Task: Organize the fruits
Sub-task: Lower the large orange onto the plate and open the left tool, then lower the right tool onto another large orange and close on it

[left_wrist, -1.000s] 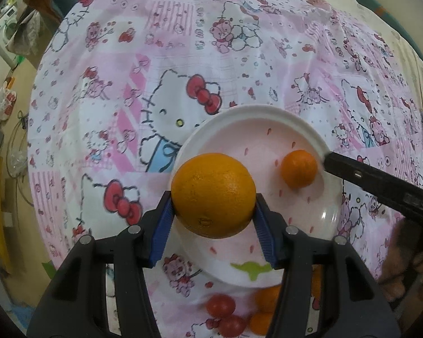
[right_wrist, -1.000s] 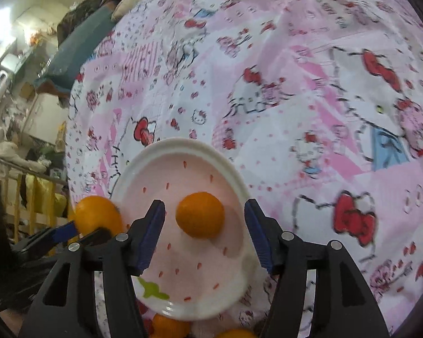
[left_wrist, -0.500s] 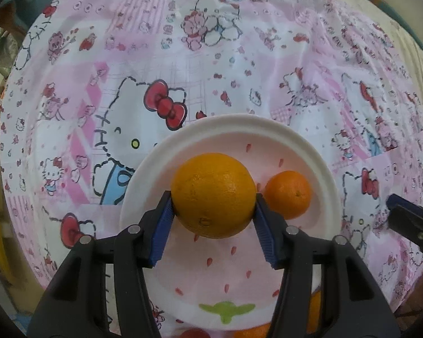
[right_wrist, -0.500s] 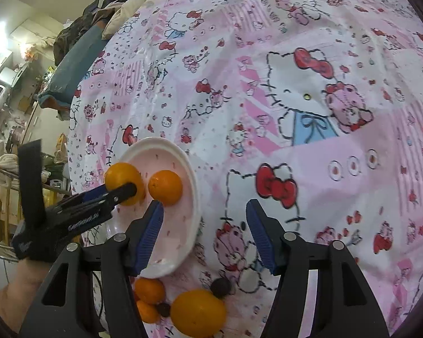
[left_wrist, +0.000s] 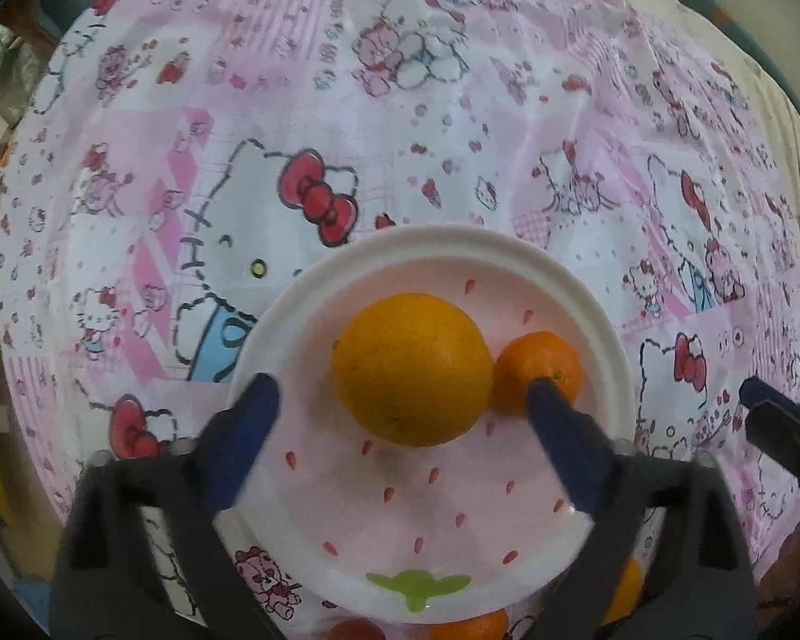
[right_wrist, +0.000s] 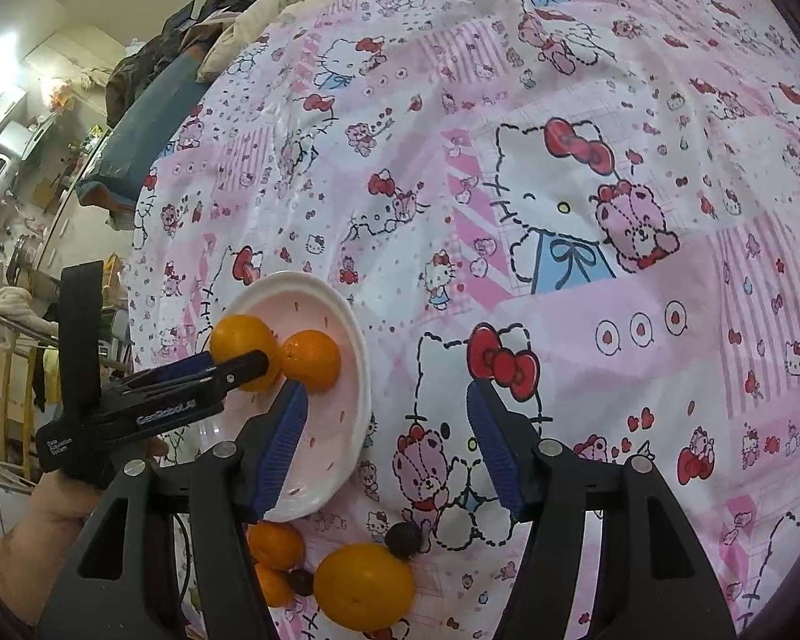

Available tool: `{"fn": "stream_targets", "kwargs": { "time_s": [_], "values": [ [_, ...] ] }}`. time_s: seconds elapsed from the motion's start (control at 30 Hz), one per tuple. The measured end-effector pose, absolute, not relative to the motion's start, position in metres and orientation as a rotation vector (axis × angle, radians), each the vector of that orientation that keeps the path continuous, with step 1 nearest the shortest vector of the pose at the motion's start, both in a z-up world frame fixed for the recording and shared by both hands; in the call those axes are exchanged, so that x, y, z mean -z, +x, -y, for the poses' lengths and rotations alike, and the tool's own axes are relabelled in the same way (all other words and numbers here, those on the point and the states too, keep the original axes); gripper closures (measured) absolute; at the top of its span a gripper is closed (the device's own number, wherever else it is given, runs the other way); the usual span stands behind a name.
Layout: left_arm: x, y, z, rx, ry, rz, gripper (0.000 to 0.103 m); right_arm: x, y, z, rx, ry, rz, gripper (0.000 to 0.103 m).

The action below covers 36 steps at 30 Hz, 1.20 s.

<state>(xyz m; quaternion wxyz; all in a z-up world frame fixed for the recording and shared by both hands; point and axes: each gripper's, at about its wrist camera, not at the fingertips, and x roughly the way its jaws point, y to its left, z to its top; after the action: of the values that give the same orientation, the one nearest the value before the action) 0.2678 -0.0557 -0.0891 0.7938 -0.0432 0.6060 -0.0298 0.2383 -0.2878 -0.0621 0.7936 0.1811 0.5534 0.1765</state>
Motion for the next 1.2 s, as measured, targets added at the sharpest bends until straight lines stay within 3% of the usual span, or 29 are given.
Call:
{"fn": "stream_targets", "kwargs": {
  "time_s": [0.67,1.2],
  "values": [
    [0.012,0.198,0.017,0.022,-0.062,-1.104,0.008,0.023,0.198,0.277,-0.382,0.359,-1.117,0.037],
    [0.008,0.116,0.005,0.049,-0.153,-1.160,0.008,0.031,0.131,0.276,-0.356,0.400,-1.142,0.035]
  ]
}}
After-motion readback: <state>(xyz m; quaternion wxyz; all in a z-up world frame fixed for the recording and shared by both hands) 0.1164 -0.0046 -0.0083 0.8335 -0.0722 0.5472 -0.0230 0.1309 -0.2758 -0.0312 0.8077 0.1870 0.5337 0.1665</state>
